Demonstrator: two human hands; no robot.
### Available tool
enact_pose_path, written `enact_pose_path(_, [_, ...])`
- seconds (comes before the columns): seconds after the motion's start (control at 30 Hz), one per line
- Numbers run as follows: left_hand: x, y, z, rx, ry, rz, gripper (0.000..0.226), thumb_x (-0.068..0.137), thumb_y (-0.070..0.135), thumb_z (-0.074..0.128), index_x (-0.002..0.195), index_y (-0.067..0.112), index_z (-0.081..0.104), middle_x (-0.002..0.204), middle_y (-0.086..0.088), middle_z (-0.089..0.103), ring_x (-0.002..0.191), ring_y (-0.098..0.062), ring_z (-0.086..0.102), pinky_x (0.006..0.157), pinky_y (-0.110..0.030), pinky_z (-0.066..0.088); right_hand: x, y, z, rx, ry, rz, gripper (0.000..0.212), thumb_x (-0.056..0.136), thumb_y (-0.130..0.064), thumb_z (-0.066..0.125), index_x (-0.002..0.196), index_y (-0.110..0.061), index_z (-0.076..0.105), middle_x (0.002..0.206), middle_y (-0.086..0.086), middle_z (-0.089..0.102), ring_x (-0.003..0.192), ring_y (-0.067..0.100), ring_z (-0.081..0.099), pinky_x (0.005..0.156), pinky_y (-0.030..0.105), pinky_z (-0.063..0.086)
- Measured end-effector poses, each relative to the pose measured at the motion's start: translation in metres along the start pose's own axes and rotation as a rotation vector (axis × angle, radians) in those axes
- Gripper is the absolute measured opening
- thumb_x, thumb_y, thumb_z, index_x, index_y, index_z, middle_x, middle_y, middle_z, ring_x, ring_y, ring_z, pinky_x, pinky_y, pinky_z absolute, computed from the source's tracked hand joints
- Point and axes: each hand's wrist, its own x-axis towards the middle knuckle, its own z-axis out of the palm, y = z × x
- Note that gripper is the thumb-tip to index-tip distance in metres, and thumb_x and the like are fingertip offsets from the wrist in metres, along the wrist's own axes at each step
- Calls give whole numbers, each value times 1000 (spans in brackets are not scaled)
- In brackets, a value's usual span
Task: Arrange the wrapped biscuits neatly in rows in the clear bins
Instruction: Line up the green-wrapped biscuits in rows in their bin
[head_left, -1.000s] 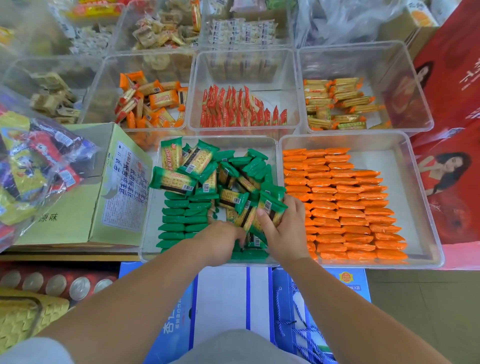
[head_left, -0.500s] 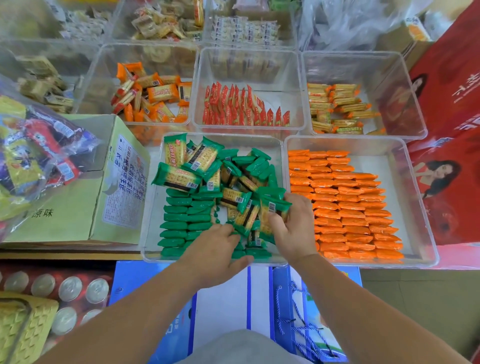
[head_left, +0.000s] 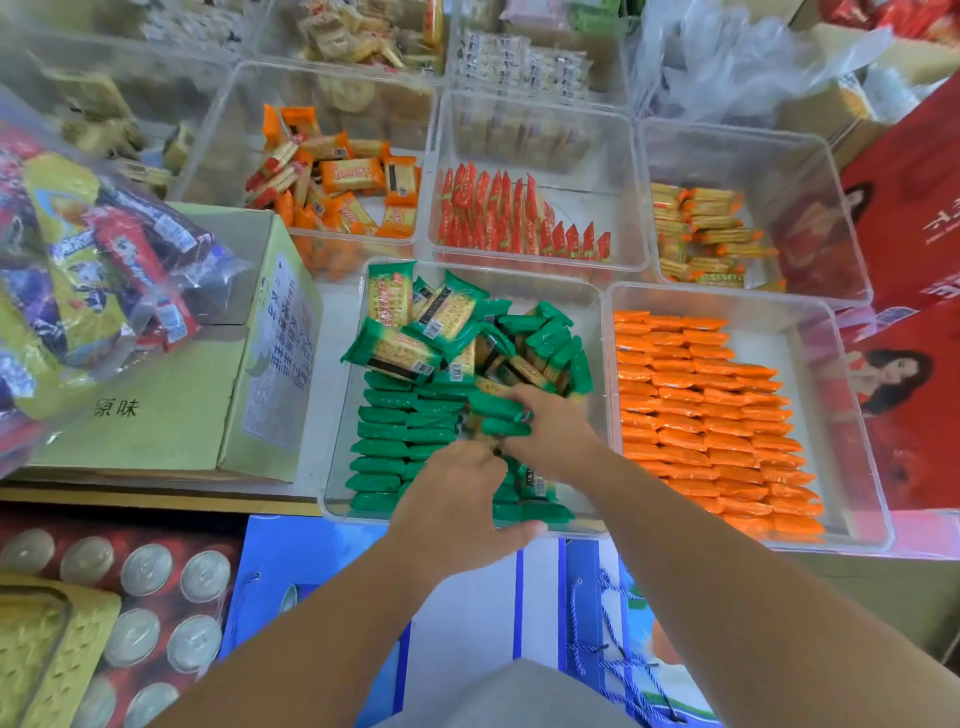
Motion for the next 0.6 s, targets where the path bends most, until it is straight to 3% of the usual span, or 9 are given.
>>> enact_pose_path(0.03, [-1, 1, 0, -13, 112, 0, 63, 74, 72, 59, 94, 12, 62, 101, -3, 56, 98, -24, 52, 92, -39, 48, -1, 0, 2, -63, -67, -8, 48, 81, -24, 75, 125, -33, 59, 114, -6, 66, 104, 19, 63, 84, 30, 51])
enact_pose_path(0.1, [-1, 2, 1, 3, 223, -56, 62, 75, 62, 65, 110, 12, 59, 118, -7, 54, 112, -30, 52, 102, -43, 46, -3, -1, 6, -176, -173, -53, 53, 79, -16, 73, 126, -34, 56, 116, -6, 66, 104, 20, 62, 86, 38, 54])
enact_pose_path(0.17, [0, 2, 3, 35, 176, -117, 77, 79, 61, 59, 137, 12, 50, 144, -8, 47, 137, -30, 41, 118, -47, 33, -5, -1, 6, -264, -247, -99, 69, 76, -10, 71, 137, -32, 49, 121, -3, 66, 107, 23, 62, 87, 44, 55])
enact_pose_path(0.23, [2, 1, 6, 66, 47, -158, 85, 84, 64, 48, 153, 16, 35, 163, -4, 30, 152, -25, 20, 125, -52, 13, -3, -1, 0, -320, -323, -124, 77, 78, -5, 67, 147, -29, 41, 128, 0, 65, 110, 24, 62, 88, 40, 54])
enact_pose_path(0.3, [8, -2, 6, 56, -80, -222, 82, 89, 64, 41, 157, 21, 28, 168, 0, 20, 156, -21, 5, 124, -56, -3, 2, -2, -9, -301, -353, -117, 72, 84, 3, 57, 148, -26, 44, 134, 1, 63, 118, 23, 60, 90, 33, 52])
enact_pose_path(0.37, [11, -3, 7, 45, -142, -259, 78, 92, 62, 38, 158, 23, 28, 166, 2, 24, 156, -19, 2, 122, -59, -6, 9, -4, -15, -305, -282, -85, 64, 86, 8, 50, 144, -21, 53, 135, 4, 63, 123, 24, 58, 95, 32, 51])
enact_pose_path(0.47, [12, -2, 6, 75, -144, -272, 73, 94, 61, 33, 157, 24, 31, 164, 3, 30, 156, -19, 2, 123, -60, -4, 17, -10, -20, -642, -130, -75, 33, 89, -6, 55, 117, -18, 68, 108, 8, 66, 103, 29, 60, 82, 39, 55])
enact_pose_path(0.53, [11, -1, 5, 77, -134, -278, 72, 95, 61, 31, 157, 24, 32, 163, 4, 33, 156, -19, 3, 123, -59, -4, 20, -13, -20, -854, -115, -95, 14, 87, -15, 60, 99, -17, 66, 95, 5, 58, 100, 27, 55, 83, 39, 50])
enact_pose_path(0.6, [12, 0, 4, 85, -139, -287, 73, 94, 62, 28, 157, 25, 31, 162, 4, 34, 156, -19, 3, 121, -58, -7, 24, -10, -17, -987, -117, -190, 20, 85, -21, 64, 104, -18, 67, 101, 2, 60, 106, 25, 50, 93, 41, 42])
